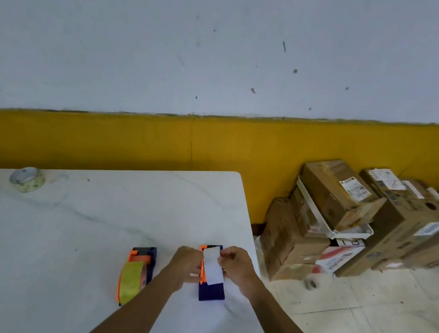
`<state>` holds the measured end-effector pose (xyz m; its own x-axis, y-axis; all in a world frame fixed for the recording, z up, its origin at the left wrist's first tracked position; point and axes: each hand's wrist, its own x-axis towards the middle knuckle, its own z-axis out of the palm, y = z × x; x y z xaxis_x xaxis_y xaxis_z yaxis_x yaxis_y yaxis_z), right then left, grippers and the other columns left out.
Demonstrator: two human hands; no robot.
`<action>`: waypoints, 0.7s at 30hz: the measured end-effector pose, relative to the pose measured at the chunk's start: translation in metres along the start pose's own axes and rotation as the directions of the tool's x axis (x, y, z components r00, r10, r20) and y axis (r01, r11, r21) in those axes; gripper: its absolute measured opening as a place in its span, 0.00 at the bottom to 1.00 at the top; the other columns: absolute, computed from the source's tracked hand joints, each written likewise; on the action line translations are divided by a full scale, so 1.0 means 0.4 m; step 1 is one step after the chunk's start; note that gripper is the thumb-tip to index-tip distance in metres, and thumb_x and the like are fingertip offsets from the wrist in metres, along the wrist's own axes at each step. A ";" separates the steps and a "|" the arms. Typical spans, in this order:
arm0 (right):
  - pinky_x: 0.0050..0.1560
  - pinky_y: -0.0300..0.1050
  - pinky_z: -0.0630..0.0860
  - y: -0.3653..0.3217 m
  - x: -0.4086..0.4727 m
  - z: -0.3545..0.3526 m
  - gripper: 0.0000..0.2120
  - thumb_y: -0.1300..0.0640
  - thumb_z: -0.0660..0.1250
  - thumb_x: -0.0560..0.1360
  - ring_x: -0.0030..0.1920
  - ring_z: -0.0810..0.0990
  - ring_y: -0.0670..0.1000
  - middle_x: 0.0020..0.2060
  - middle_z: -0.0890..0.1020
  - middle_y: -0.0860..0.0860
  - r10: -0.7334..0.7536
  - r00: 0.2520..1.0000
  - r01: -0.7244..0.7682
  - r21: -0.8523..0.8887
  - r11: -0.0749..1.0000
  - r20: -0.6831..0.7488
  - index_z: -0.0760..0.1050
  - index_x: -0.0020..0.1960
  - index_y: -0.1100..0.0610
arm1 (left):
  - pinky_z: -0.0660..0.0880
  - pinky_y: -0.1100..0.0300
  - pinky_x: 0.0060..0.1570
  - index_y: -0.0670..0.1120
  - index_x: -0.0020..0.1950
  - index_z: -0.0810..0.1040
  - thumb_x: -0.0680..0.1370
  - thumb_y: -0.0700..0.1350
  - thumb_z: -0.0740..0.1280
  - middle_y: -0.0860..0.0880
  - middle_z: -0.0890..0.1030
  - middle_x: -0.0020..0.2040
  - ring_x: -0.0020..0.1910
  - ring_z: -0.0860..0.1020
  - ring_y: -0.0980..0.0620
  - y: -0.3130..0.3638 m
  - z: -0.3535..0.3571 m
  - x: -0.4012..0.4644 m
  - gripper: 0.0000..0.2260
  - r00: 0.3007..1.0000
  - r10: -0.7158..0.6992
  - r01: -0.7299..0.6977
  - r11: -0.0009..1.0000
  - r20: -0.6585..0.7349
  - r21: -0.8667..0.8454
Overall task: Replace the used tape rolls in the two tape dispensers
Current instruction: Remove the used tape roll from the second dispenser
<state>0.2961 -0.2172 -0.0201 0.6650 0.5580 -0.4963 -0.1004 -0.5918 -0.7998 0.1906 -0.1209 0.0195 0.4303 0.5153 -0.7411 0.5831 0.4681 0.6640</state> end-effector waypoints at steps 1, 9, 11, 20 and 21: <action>0.60 0.53 0.79 0.001 0.001 -0.001 0.06 0.62 0.65 0.76 0.55 0.80 0.54 0.53 0.80 0.54 0.000 1.000 0.000 -0.003 1.000 0.001 0.77 0.51 0.54 | 0.83 0.49 0.45 0.35 0.50 0.80 0.73 0.35 0.62 0.35 0.84 0.48 0.46 0.84 0.39 0.000 0.000 0.001 0.10 1.000 0.001 -0.001 1.000 -0.001 -0.005; 0.55 0.47 0.80 0.020 -0.002 -0.043 0.06 0.64 0.64 0.77 0.53 0.79 0.54 0.50 0.79 0.54 0.040 0.999 -0.040 0.019 0.999 -0.028 0.76 0.53 0.57 | 0.83 0.48 0.45 0.35 0.52 0.79 0.73 0.37 0.60 0.35 0.83 0.51 0.47 0.83 0.40 -0.024 0.003 0.033 0.12 0.999 -0.052 0.051 0.999 0.010 0.018; 0.50 0.47 0.79 0.019 -0.006 -0.064 0.07 0.65 0.65 0.76 0.48 0.79 0.52 0.46 0.79 0.55 0.053 0.997 -0.050 0.068 0.996 -0.053 0.77 0.53 0.59 | 0.82 0.52 0.41 0.36 0.49 0.78 0.73 0.36 0.59 0.36 0.83 0.52 0.45 0.82 0.41 -0.029 0.009 0.032 0.10 0.998 -0.057 0.057 0.998 0.001 0.033; 0.51 0.50 0.81 -0.004 -0.018 -0.140 0.07 0.65 0.65 0.76 0.50 0.81 0.56 0.49 0.81 0.58 0.018 0.998 -0.001 0.255 0.967 -0.063 0.77 0.53 0.62 | 0.76 0.57 0.38 0.40 0.43 0.75 0.70 0.36 0.58 0.40 0.76 0.40 0.37 0.76 0.43 -0.095 0.047 0.069 0.07 0.997 -0.063 0.070 0.980 -0.041 0.188; 0.50 0.49 0.80 -0.007 -0.020 -0.140 0.07 0.66 0.64 0.76 0.50 0.81 0.56 0.48 0.81 0.58 0.010 0.998 0.004 0.267 0.964 -0.054 0.77 0.53 0.62 | 0.76 0.57 0.38 0.40 0.46 0.76 0.70 0.37 0.59 0.40 0.77 0.42 0.38 0.77 0.44 -0.109 0.050 0.077 0.09 0.997 -0.063 0.070 0.974 -0.039 0.218</action>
<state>0.3327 -0.2526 0.0051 0.7031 0.5194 -0.4856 -0.2916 -0.4123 -0.8631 0.1923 -0.1399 -0.0343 0.3656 0.5122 -0.7771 0.7477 0.3356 0.5730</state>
